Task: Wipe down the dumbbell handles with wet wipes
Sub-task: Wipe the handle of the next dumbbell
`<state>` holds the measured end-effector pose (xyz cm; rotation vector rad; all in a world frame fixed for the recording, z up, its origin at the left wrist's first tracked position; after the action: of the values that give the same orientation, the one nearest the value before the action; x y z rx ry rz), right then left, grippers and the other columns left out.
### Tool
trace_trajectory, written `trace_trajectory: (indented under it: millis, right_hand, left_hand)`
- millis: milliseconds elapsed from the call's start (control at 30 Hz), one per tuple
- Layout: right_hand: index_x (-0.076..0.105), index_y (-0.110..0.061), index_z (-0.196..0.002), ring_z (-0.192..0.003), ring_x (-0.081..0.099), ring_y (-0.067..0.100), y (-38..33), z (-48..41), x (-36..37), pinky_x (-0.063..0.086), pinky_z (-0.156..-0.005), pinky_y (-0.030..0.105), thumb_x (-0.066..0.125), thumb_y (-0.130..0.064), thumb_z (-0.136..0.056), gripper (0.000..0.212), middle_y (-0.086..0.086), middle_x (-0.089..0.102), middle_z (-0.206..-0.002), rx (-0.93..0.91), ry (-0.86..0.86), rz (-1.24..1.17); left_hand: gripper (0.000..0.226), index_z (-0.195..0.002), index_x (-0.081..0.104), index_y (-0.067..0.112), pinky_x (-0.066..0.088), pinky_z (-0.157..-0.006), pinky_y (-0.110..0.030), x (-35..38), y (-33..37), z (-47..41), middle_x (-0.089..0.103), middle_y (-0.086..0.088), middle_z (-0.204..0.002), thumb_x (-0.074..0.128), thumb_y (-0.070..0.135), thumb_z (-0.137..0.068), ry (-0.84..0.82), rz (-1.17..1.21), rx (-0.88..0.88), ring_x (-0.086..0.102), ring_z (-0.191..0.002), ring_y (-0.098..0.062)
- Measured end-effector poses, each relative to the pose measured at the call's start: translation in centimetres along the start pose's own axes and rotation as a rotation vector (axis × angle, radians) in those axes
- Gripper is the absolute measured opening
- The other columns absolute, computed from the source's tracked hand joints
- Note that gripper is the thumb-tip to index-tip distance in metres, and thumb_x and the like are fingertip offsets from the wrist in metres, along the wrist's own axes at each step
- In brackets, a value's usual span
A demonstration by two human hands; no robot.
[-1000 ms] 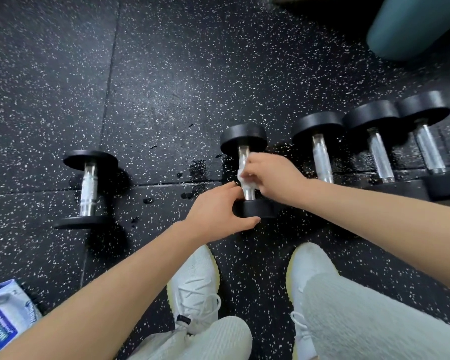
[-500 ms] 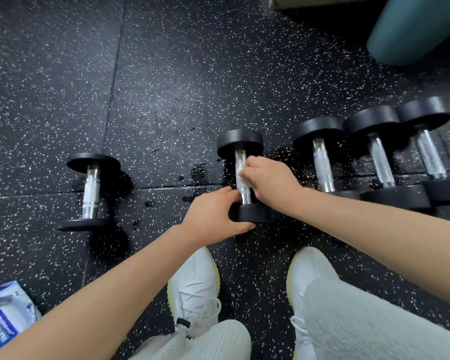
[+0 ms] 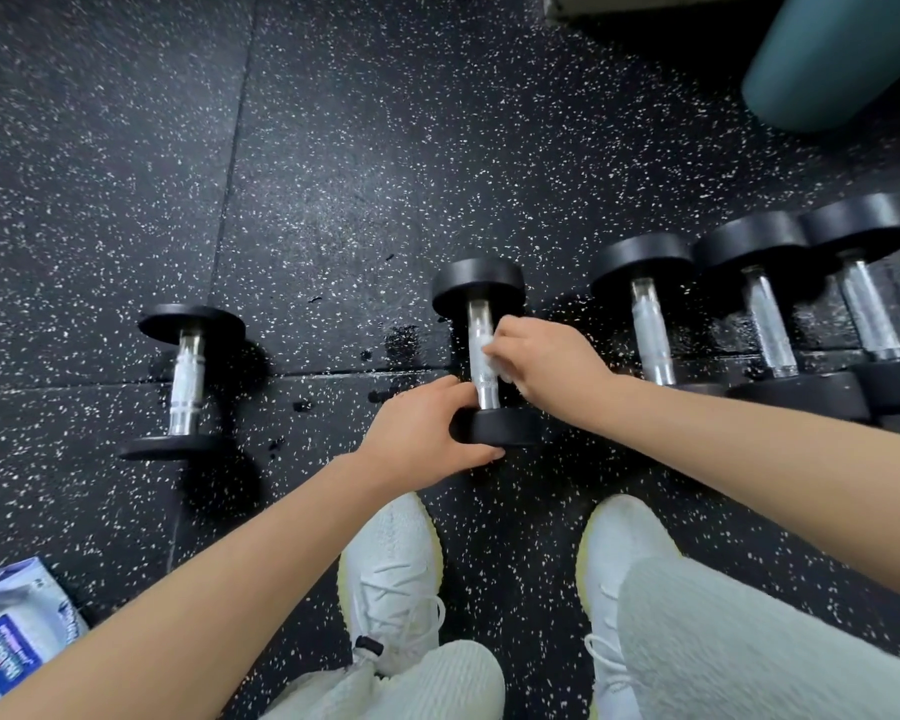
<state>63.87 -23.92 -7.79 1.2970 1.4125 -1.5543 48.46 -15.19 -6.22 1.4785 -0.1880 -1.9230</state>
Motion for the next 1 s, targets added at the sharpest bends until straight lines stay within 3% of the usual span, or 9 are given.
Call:
trace_trajectory:
  millis: [133, 233, 333, 567, 800, 933, 1000]
  right_hand:
    - [0.073, -0.016, -0.091, -0.075, 0.059, 0.025, 1.0, -1.2, -0.3, 0.048, -0.055, 0.035, 0.072, -0.008, -0.084, 0.011, 0.000, 0.058, -0.091, -0.023, -0.043, 0.039]
    - [0.075, -0.013, -0.098, -0.079, 0.060, 0.030, 1.0, -3.4, -1.1, 0.053, -0.062, 0.043, 0.065, -0.015, -0.092, 0.012, 0.004, 0.059, -0.094, 0.100, 0.021, 0.004]
    - [0.076, -0.013, -0.101, -0.081, 0.060, 0.030, 0.1, -3.0, -1.0, 0.052, -0.067, 0.042, 0.060, -0.017, -0.094, 0.018, 0.004, 0.059, -0.096, 0.190, 0.045, -0.067]
    - [0.077, -0.022, -0.093, -0.079, 0.061, 0.020, -1.5, 0.3, -1.0, 0.049, -0.061, 0.035, 0.071, -0.007, -0.081, 0.020, -0.006, 0.060, -0.091, -0.131, -0.205, -0.137]
    - [0.078, -0.021, -0.097, -0.083, 0.061, 0.024, -1.2, -2.7, -0.8, 0.053, -0.066, 0.041, 0.067, -0.020, -0.090, 0.013, -0.002, 0.058, -0.094, 0.085, -0.068, -0.121]
    - [0.074, -0.022, -0.089, -0.077, 0.060, 0.021, -2.4, 0.2, -0.5, 0.047, -0.060, 0.035, 0.071, -0.008, -0.081, 0.016, -0.005, 0.057, -0.088, -0.144, -0.272, -0.155]
    - [0.074, -0.025, -0.090, -0.076, 0.059, 0.019, -1.9, 0.3, -0.9, 0.046, -0.059, 0.034, 0.072, -0.011, -0.083, 0.016, -0.008, 0.056, -0.087, -0.187, -0.296, -0.153]
  left_hand:
    - [0.042, -0.108, 0.062, 0.041, 0.046, -0.075, -0.033, 0.1, 0.1, 0.0, 0.050, 0.014, -0.097, 0.076, 0.065, -0.077, 0.013, 0.000, 0.013, 0.053, -0.092, -0.008]
    - [0.041, -0.106, 0.063, 0.039, 0.043, -0.072, -0.032, -0.1, 0.3, 0.0, 0.050, 0.015, -0.095, 0.077, 0.064, -0.077, 0.037, -0.022, 0.034, 0.053, -0.091, -0.008]
    - [0.041, -0.105, 0.063, 0.039, 0.043, -0.070, -0.032, -0.3, 0.3, 0.0, 0.052, 0.014, -0.094, 0.075, 0.066, -0.077, 0.058, -0.070, 0.058, 0.056, -0.090, -0.010]
    - [0.048, -0.109, 0.055, 0.038, 0.043, -0.067, -0.032, -0.3, 0.0, 0.4, 0.059, 0.016, -0.098, 0.073, 0.068, -0.077, 0.101, -0.108, 0.060, 0.059, -0.088, -0.010]
    - [0.043, -0.099, 0.054, 0.039, 0.035, -0.064, -0.030, -0.3, -0.1, 0.4, 0.054, 0.016, -0.093, 0.077, 0.066, -0.075, 0.100, -0.086, 0.058, 0.056, -0.084, -0.008]
    - [0.044, -0.105, 0.058, 0.038, 0.038, -0.065, -0.032, -0.2, -0.1, 0.3, 0.055, 0.014, -0.094, 0.079, 0.064, -0.075, 0.098, -0.070, 0.065, 0.056, -0.083, -0.009]
    - [0.044, -0.104, 0.057, 0.040, 0.036, -0.063, -0.032, -0.2, -0.1, 0.3, 0.053, 0.014, -0.092, 0.079, 0.064, -0.075, 0.101, -0.069, 0.066, 0.054, -0.082, -0.008]
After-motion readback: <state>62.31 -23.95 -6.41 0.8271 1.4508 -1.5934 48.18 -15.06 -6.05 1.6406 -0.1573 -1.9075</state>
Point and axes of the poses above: each hand's wrist, its own z-axis away from the middle knuckle, its own x-axis out of the palm, y = z × x, the point moved 4 cm from there along -z, towards the middle knuckle
